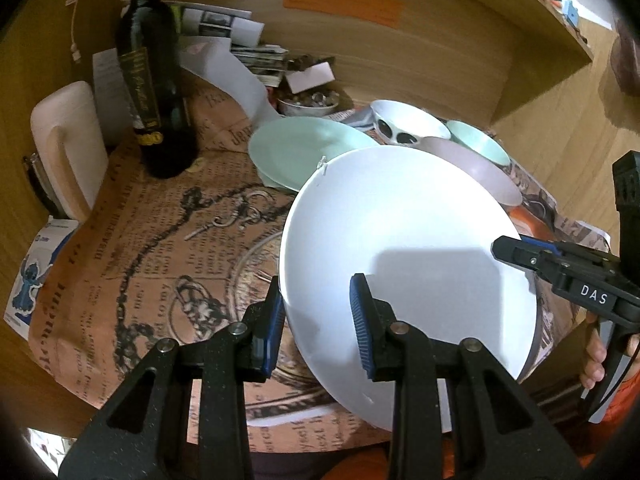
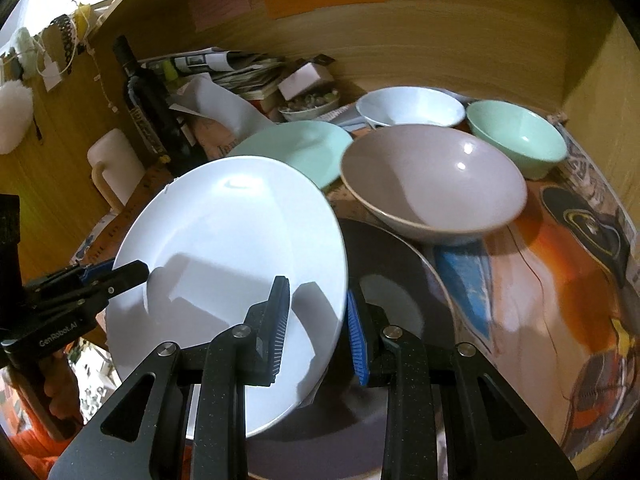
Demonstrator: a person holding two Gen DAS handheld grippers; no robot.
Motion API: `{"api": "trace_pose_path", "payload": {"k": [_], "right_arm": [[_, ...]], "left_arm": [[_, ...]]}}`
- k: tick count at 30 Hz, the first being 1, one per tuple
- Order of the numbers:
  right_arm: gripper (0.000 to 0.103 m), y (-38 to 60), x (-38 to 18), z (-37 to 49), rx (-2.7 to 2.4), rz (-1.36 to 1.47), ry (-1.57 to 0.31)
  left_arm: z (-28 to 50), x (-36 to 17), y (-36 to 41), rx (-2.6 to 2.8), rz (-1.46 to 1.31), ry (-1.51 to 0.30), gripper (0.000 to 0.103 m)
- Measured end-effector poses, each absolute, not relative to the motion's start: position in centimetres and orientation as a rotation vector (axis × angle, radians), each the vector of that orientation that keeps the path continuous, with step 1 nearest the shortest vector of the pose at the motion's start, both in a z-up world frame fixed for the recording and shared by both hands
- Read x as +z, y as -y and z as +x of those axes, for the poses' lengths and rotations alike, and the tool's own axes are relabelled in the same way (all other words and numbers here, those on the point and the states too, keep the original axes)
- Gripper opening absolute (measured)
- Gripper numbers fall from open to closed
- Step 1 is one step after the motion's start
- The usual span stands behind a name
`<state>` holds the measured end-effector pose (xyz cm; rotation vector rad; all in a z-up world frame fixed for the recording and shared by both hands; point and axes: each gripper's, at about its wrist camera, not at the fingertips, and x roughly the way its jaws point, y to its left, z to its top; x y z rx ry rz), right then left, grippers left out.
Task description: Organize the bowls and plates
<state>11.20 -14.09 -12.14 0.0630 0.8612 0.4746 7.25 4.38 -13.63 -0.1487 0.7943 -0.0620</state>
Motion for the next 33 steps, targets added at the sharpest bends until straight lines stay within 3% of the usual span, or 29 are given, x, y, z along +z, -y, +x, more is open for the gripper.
{"api": "trace_pose_path", "payload": {"k": [33], "right_arm": [[0.028,18.2,-13.9,9.8,0.387,0.098,-0.881]], "left_arm": [[9.9,-16.0,0.5,-0.138,-0.107,-0.884,0.034]]}}
